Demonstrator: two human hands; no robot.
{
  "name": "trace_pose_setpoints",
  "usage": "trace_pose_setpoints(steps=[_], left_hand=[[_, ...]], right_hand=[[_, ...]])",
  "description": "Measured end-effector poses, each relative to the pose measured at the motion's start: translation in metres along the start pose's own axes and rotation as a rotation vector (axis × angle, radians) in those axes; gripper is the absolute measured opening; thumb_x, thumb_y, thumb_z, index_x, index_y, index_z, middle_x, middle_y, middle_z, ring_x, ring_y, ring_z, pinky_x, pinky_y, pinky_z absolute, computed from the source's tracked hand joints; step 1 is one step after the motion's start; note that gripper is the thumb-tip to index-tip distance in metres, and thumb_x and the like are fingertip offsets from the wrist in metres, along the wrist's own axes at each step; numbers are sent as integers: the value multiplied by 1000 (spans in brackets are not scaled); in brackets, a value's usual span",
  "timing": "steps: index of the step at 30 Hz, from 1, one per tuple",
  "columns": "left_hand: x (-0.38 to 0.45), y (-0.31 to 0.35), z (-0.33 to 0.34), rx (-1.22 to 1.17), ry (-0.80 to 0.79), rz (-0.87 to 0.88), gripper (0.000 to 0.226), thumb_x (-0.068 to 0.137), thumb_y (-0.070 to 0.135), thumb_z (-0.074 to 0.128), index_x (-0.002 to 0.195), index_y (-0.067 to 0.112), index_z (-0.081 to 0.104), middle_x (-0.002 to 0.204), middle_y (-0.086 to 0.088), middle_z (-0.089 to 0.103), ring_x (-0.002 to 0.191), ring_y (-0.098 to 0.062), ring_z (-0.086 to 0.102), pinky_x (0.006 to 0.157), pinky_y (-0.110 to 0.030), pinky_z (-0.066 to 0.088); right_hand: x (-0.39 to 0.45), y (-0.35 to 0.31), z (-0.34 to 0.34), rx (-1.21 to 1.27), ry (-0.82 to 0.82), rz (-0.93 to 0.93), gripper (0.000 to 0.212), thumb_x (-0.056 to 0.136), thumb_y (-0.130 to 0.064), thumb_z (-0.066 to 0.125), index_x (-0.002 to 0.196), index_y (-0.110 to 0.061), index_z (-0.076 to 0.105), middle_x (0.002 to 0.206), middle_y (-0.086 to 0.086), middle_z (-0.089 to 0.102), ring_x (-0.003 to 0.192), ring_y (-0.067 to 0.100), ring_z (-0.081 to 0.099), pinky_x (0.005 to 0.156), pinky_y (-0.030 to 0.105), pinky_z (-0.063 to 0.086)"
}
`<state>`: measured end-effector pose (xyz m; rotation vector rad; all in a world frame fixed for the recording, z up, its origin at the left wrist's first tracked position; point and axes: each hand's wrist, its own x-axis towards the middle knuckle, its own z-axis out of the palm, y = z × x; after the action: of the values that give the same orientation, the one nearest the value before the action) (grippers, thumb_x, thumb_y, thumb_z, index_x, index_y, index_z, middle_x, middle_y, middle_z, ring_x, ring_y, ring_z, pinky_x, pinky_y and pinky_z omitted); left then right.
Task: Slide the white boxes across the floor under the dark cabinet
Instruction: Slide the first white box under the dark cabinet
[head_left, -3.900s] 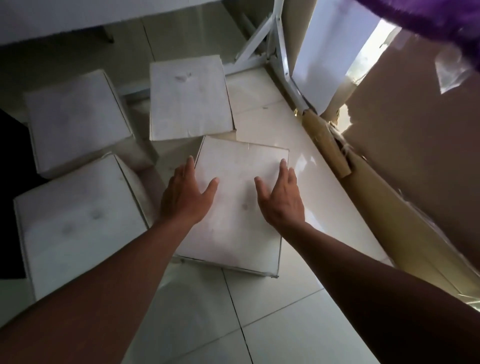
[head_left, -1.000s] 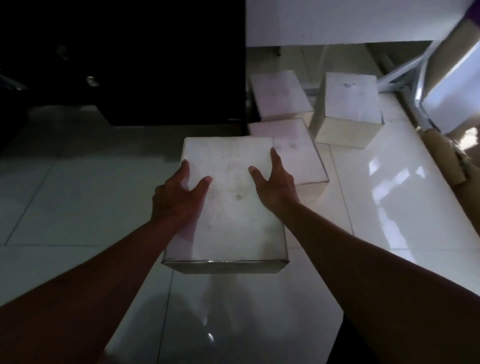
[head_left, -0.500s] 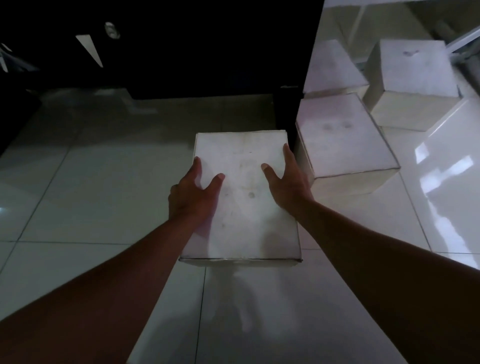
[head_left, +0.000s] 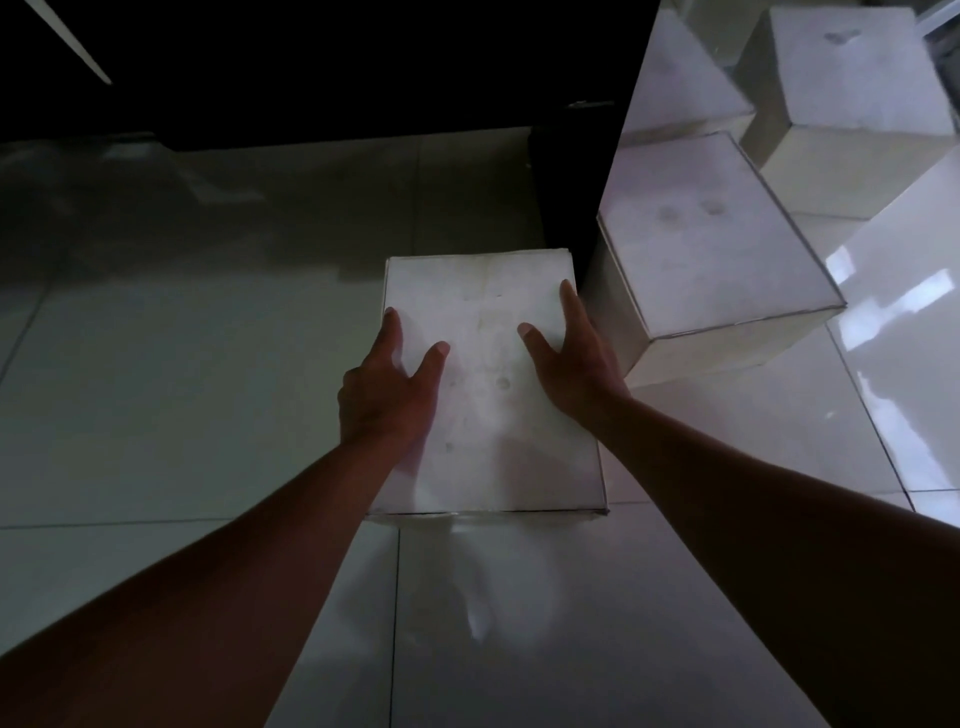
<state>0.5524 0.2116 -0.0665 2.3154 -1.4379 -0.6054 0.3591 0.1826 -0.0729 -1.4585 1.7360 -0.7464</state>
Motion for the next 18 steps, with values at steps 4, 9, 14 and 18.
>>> trace_pose_setpoints(steps=[4,9,14,18], left_hand=[[0,-2,2,39,-55,57,77,84,76,33,150,46,10,154,-11,35,135,-37,41,103,-50,39],[-14,-12,-11,292,1,443,65,93,64,29,148,29,28,163,-10,7,149,-29,9,114,-51,25],[-38,-31,-31,394,-106,879,65,96,53,35,146,11,39,158,-12,29,148,-23,18,117,-47,25],[-62,-39,-37,434,-160,928,87,85,65,48,149,7,34,160,-12,24,149,-22,18,118,-44,23]], right_hand=[[-6,-4,0,-141,-35,-64,67,97,-49,50,153,-30,18,163,4,1,147,29,12,114,49,24],[-28,-3,-8,-366,31,-342,51,99,-42,47,143,-17,42,162,9,12,148,23,4,120,47,11],[-61,7,-16,-465,-131,-695,48,99,-35,48,137,-6,50,150,15,41,144,24,26,117,46,24],[-84,16,-21,-484,-220,-816,65,91,-45,56,139,-2,48,148,15,44,141,26,33,115,44,27]])
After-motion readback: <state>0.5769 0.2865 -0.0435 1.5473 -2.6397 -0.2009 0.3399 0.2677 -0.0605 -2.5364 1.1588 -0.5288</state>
